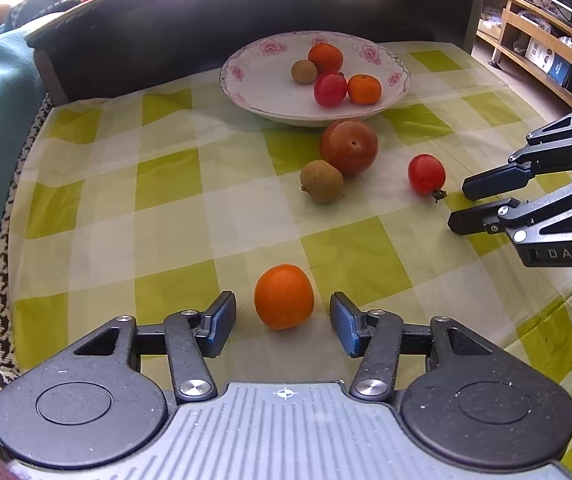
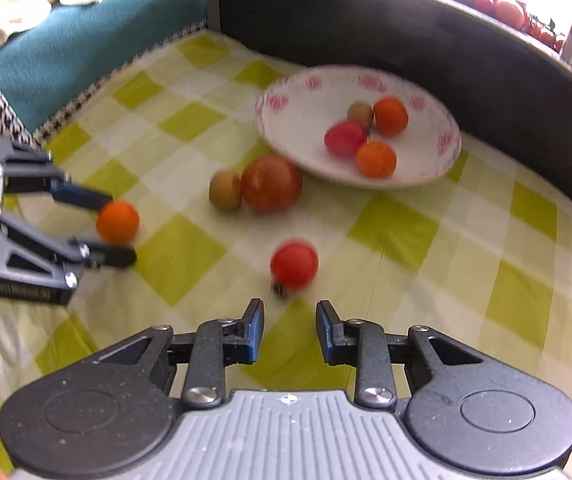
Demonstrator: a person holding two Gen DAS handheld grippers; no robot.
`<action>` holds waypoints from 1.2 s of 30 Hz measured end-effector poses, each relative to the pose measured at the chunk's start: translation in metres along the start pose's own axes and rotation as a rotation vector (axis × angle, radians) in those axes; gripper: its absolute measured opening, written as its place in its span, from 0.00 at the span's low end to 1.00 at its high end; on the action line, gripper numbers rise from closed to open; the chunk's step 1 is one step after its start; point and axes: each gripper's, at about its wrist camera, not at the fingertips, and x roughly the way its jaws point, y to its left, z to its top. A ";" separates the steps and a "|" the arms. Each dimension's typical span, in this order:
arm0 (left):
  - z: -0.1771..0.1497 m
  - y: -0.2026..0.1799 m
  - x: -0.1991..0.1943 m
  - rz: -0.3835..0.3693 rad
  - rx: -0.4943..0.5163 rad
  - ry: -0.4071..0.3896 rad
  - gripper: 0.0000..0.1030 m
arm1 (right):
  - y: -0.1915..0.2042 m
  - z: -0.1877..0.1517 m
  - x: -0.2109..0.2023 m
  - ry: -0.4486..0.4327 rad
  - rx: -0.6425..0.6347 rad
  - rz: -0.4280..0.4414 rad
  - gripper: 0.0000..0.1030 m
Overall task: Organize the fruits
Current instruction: 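Grasp the orange with the left tool while the right tool grasps the cherry tomato, then carry the orange and cherry tomato onto the plate and open both tools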
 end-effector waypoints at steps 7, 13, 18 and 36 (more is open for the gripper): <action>0.000 -0.002 -0.004 -0.009 0.011 -0.019 0.59 | 0.000 0.001 -0.005 -0.027 0.010 -0.009 0.35; 0.000 0.000 -0.001 -0.005 0.004 -0.012 0.59 | 0.001 0.018 0.004 -0.066 0.003 0.030 0.42; 0.002 0.002 0.000 -0.015 -0.006 -0.019 0.55 | 0.004 0.029 0.019 -0.076 -0.013 0.051 0.42; 0.037 -0.001 -0.014 -0.043 -0.030 -0.099 0.38 | -0.006 0.038 -0.001 -0.119 0.040 0.012 0.30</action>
